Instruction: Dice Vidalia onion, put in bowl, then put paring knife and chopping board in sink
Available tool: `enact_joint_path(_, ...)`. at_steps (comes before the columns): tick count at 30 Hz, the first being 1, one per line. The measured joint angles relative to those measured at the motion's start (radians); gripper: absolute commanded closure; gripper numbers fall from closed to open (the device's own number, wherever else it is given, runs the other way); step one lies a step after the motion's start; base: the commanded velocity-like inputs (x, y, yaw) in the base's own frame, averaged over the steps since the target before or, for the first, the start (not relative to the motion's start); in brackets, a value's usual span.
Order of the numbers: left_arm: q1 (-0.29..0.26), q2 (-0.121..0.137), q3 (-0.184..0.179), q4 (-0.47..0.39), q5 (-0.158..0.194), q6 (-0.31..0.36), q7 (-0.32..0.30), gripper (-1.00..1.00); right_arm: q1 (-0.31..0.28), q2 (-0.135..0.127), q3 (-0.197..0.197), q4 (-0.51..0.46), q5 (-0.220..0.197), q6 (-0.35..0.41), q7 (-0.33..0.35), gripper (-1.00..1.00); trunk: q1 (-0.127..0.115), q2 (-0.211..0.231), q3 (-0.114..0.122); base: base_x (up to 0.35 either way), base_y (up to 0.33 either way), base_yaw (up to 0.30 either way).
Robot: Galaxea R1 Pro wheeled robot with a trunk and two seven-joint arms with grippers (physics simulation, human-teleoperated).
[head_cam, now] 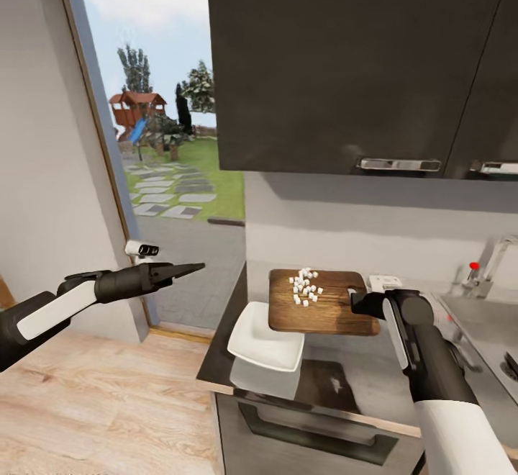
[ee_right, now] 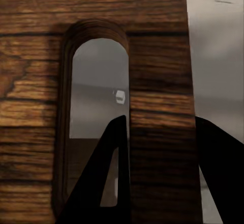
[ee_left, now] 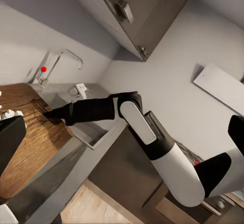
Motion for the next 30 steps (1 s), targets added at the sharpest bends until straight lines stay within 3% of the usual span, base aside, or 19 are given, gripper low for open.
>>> enact_joint_path(6,0.000,0.000,0.000,0.000,0.000,0.000,0.000,-1.00,0.000,0.004,0.028,0.001,0.002,0.000,-0.001,1.00,0.000,0.000,0.009,0.000,0.000,0.150)
enact_joint_path(13,0.000,0.000,0.000,0.000,0.000,0.000,0.000,-1.00,0.000,0.005,0.030,0.003,-0.004,0.000,-0.001,1.00,0.000,0.000,0.018,0.000,0.000,0.123)
enact_joint_path(30,0.000,0.000,-0.001,0.001,0.000,0.000,0.000,-1.00,0.000,0.004,0.028,0.003,-0.010,0.000,0.003,1.00,0.000,0.000,0.019,0.000,0.000,0.004)
